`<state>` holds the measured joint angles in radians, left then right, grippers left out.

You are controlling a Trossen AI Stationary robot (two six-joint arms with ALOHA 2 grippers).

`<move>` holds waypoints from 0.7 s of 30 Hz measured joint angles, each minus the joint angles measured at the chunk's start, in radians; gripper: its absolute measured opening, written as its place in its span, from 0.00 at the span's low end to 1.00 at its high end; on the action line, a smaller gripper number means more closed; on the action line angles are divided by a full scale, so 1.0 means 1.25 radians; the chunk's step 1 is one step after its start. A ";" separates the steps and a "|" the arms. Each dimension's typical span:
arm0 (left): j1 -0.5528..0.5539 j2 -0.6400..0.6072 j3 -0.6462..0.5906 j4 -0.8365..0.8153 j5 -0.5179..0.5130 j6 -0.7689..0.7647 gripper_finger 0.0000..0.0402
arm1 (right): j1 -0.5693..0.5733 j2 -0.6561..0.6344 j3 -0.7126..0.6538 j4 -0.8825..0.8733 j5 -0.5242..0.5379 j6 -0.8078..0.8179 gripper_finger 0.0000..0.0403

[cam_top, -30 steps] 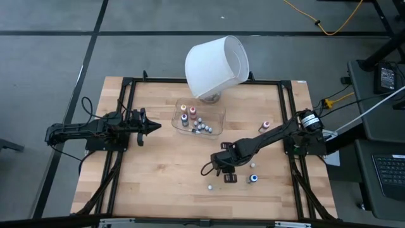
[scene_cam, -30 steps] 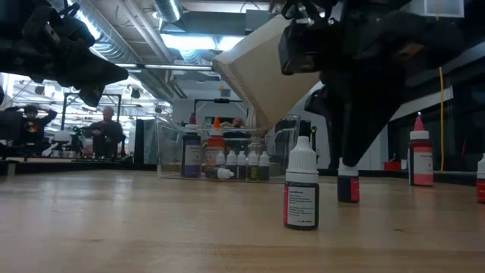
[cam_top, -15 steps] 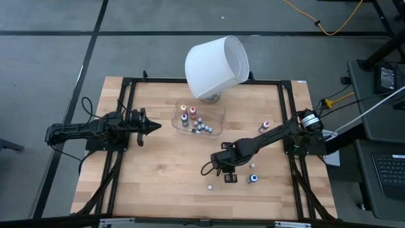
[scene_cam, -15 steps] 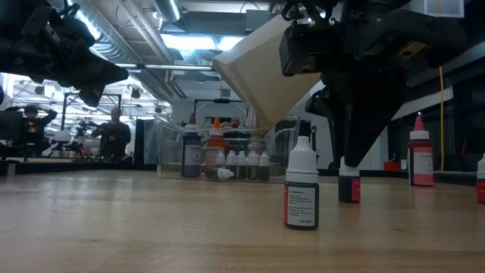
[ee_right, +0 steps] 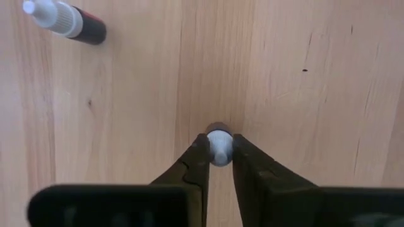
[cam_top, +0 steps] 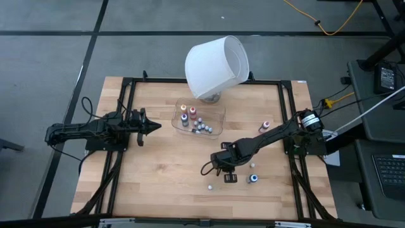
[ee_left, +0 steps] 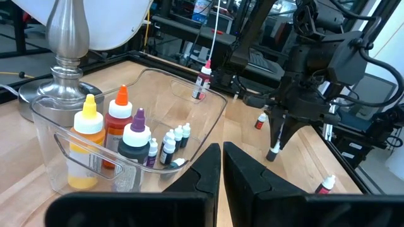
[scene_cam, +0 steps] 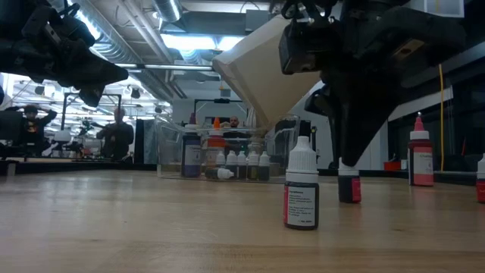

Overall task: Pick & Place food coloring
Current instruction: Put the left small red food coloring bottle into the container

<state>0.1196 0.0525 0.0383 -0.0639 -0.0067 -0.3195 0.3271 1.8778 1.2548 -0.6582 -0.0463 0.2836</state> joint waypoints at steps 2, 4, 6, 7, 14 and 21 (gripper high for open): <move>0.000 0.000 0.000 0.000 0.000 0.000 0.04 | 0.000 0.000 0.001 0.000 -0.001 0.000 0.12; 0.000 0.000 0.000 0.000 0.000 0.000 0.04 | -0.005 0.000 0.008 -0.010 -0.022 0.000 0.12; 0.000 0.000 0.000 0.000 0.000 0.000 0.04 | -0.014 0.000 0.027 -0.028 -0.043 0.000 0.13; 0.000 0.000 0.000 0.000 0.000 0.000 0.04 | -0.020 0.000 0.042 -0.044 -0.045 0.000 0.14; 0.000 0.000 0.000 0.000 0.000 0.000 0.04 | -0.082 0.000 0.201 -0.222 -0.042 -0.088 0.13; 0.000 0.000 0.000 0.000 0.000 0.000 0.04 | -0.161 0.000 0.388 -0.329 -0.040 -0.178 0.14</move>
<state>0.1196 0.0525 0.0383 -0.0639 -0.0067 -0.3195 0.1257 1.8778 1.7395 -1.0691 -0.0961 0.0610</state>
